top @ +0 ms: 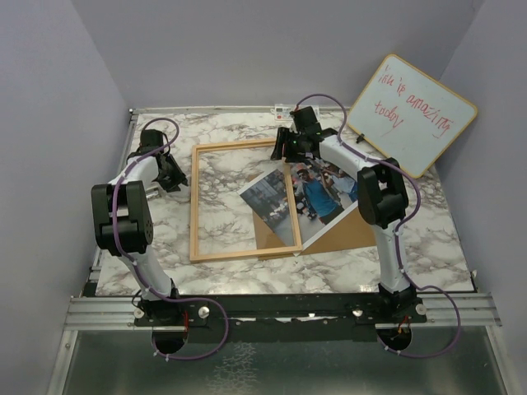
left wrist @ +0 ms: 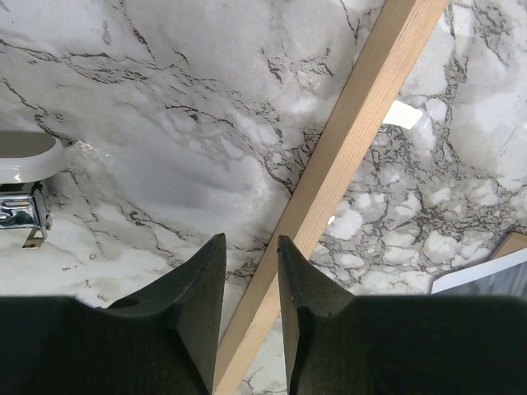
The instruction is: Put the photo into the frame
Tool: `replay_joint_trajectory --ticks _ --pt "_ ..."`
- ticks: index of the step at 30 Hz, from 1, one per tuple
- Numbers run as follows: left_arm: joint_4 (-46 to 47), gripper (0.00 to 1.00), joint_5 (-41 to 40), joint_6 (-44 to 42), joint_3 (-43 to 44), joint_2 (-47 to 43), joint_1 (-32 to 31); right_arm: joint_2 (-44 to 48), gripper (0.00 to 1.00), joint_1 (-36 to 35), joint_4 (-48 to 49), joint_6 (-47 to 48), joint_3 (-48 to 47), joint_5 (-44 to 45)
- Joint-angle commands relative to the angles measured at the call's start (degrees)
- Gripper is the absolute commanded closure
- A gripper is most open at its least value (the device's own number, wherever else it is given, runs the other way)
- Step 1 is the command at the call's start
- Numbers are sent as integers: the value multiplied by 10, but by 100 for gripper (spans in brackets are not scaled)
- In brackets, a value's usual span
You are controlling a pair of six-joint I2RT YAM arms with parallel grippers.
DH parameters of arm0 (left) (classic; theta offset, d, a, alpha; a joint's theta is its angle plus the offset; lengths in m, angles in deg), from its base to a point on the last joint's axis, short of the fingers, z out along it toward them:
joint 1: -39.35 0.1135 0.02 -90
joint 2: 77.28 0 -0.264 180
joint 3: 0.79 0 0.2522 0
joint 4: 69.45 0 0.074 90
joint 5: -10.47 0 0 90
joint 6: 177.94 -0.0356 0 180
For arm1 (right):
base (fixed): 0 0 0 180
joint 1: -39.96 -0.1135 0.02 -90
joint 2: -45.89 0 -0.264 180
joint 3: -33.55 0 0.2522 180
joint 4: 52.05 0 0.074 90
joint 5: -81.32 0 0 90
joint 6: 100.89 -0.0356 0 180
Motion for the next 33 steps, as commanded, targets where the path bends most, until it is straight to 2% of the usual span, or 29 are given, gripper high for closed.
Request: replay_joint_trajectory --ticks 1,9,15,22,27,33 --pt "6 66 -10 2 -1 -21 -2 -2 40 3 -6 -7 -23 47" --pt "26 53 57 -7 -11 -12 -2 -43 41 4 -22 -9 -63 47" --pt "34 49 75 -7 -17 -1 -2 -75 40 5 -43 -10 -91 32" --pt "38 49 96 -8 -18 14 -2 -93 41 5 -53 -14 -96 18" --pt "41 54 107 -7 -22 21 -3 -99 41 8 -45 -17 -89 -49" --pt "45 55 122 -7 -18 30 -7 -90 41 9 -6 -22 -58 -132"
